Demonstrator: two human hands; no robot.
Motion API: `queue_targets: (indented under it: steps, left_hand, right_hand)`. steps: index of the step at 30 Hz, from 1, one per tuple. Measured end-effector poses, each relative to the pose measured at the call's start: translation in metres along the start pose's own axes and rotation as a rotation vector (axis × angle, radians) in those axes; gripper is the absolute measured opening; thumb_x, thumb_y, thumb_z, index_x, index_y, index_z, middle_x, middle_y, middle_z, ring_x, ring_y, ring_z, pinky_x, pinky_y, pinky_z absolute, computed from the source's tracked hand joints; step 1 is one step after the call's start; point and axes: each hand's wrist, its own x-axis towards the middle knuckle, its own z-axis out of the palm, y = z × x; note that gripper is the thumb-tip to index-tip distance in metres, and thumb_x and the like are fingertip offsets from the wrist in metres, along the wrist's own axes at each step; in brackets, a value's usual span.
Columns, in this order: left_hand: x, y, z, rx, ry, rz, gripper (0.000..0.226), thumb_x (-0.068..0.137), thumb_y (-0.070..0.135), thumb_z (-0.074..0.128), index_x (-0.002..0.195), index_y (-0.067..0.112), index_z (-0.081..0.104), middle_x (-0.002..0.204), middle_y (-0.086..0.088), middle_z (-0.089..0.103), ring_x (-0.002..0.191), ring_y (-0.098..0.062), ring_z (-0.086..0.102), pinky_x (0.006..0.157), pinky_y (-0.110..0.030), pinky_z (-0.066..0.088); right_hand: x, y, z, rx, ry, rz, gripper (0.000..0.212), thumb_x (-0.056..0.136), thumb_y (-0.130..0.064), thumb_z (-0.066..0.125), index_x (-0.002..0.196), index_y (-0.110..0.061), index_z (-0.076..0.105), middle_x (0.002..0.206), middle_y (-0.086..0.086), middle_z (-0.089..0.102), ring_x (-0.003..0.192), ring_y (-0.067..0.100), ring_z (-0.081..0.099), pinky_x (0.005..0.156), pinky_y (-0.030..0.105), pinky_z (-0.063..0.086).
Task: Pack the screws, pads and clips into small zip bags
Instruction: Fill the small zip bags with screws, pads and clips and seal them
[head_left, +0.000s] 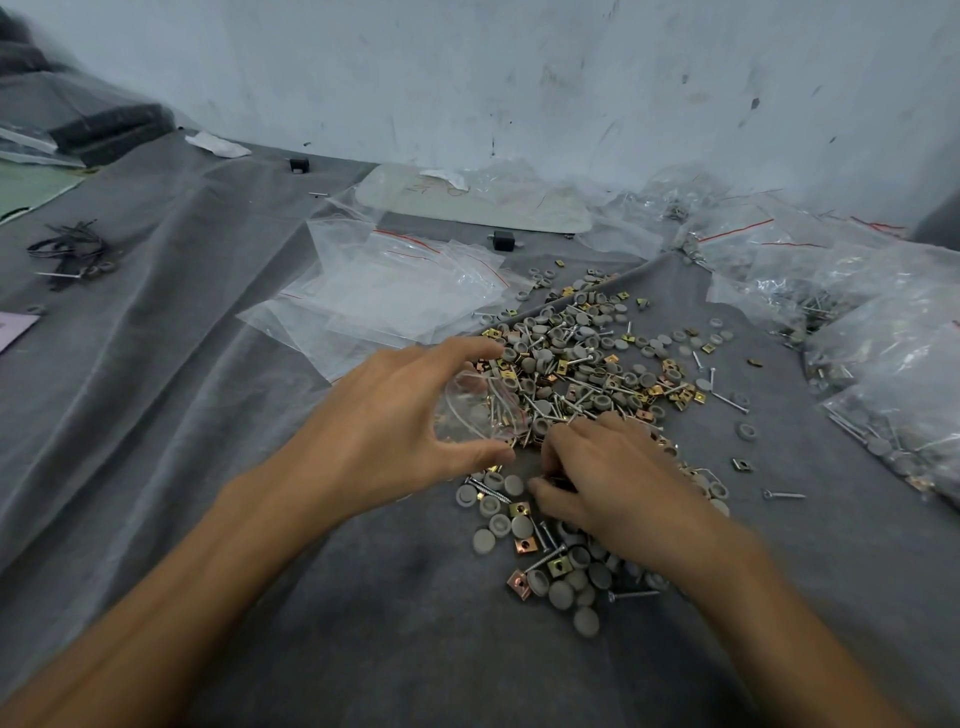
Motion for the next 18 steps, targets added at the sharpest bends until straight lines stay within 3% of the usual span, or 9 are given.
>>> queue_targets:
  steps: [6,10,13,18]
  left_hand:
    - [0.0,0.0,0.001,0.0,0.003,-0.001,0.081,0.069,0.084,0.058,0.139,0.052,0.033,0.121,0.02,0.068,0.105,0.011,0.045,0.083,-0.021,0.036]
    - [0.0,-0.001,0.0,0.006,0.006,-0.008,0.081,0.069,0.084,0.059,0.139,0.053,0.033,0.121,0.022,0.068,0.105,0.012,0.044,0.084,-0.021,0.036]
    - [0.0,0.0,0.0,0.014,0.001,-0.01,0.082,0.069,0.084,0.059,0.14,0.053,0.033,0.121,0.024,0.067,0.105,0.013,0.041,0.084,-0.021,0.034]
    - [0.0,0.001,0.0,0.012,-0.007,-0.006,0.082,0.069,0.083,0.059,0.141,0.053,0.032,0.122,0.023,0.066,0.103,0.016,0.036,0.081,-0.013,0.03]
  right_hand:
    - [0.002,-0.003,0.003,0.024,-0.028,0.017,0.025,0.094,-0.038,0.055,0.115,-0.026,0.053,0.109,-0.005,0.056,0.101,0.018,0.046,0.08,0.033,0.027]
    - [0.002,0.009,-0.003,0.215,-0.02,-0.006,0.015,0.096,-0.028,0.059,0.11,-0.032,0.063,0.101,-0.015,0.063,0.094,0.004,0.056,0.08,0.026,0.043]
    - [-0.002,0.017,-0.009,0.368,0.152,0.042,0.01,0.092,-0.028,0.065,0.096,-0.037,0.063,0.086,-0.019,0.064,0.084,-0.003,0.059,0.064,0.012,0.042]
    - [-0.002,0.014,-0.018,0.829,0.439,0.013,0.015,0.091,-0.016,0.073,0.089,-0.031,0.069,0.076,-0.011,0.067,0.065,0.003,0.058,0.06,0.016,0.045]
